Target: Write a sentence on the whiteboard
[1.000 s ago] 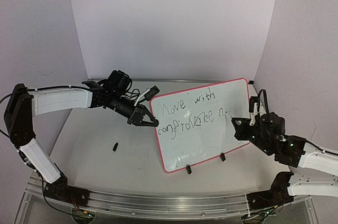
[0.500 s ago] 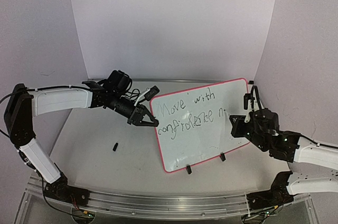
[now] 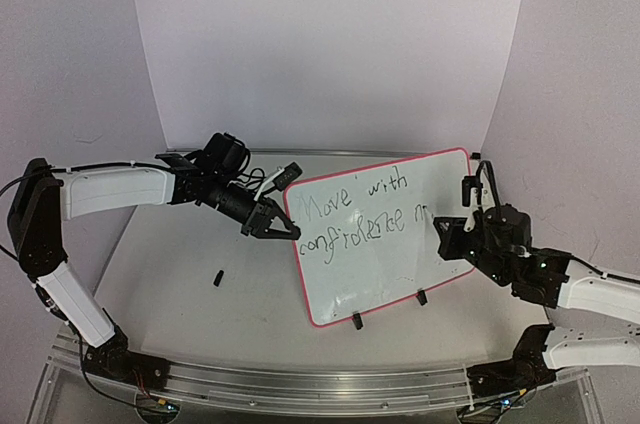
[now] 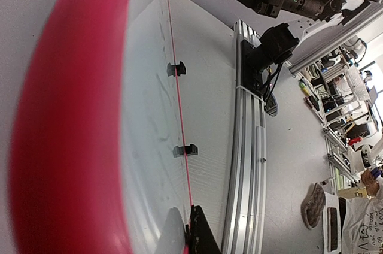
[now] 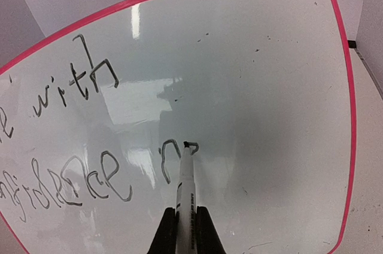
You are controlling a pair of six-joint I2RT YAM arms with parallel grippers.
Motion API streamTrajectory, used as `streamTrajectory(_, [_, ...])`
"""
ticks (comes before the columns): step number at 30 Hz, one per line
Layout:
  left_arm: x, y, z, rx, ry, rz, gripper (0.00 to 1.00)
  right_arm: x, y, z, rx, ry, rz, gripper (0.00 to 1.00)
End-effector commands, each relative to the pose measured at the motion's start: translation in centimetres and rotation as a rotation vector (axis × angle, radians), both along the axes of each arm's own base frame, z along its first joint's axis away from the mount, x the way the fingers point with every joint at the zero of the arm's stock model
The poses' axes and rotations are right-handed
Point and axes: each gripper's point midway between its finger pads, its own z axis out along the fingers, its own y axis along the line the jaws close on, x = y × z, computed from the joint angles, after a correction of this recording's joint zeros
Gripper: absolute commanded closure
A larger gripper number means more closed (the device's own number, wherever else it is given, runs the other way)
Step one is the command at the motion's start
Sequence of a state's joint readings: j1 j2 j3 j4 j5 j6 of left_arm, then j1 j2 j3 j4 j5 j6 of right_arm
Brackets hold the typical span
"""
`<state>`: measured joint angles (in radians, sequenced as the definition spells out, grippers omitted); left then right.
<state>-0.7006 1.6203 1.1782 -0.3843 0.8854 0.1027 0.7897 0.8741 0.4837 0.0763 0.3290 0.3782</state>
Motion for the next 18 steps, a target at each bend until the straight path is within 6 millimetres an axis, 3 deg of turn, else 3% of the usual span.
streamTrajectory(1, [-1.8, -0.3, -1.4, 0.044, -0.010, -0.071, 1.00, -0.6, -0.2, -0.8, 0.051, 0.023, 0.001, 1.00])
streamTrajectory(9, [-1.8, -0.3, -1.4, 0.043, -0.009, -0.071, 1.00, -0.8, -1.3, -2.1, 0.033, 0.055, -0.044, 1.00])
streamTrajectory(18, [-1.8, -0.3, -1.5, 0.045, -0.006, -0.072, 1.00, 0.5, -1.7, -0.5, -0.028, 0.013, -0.101, 1.00])
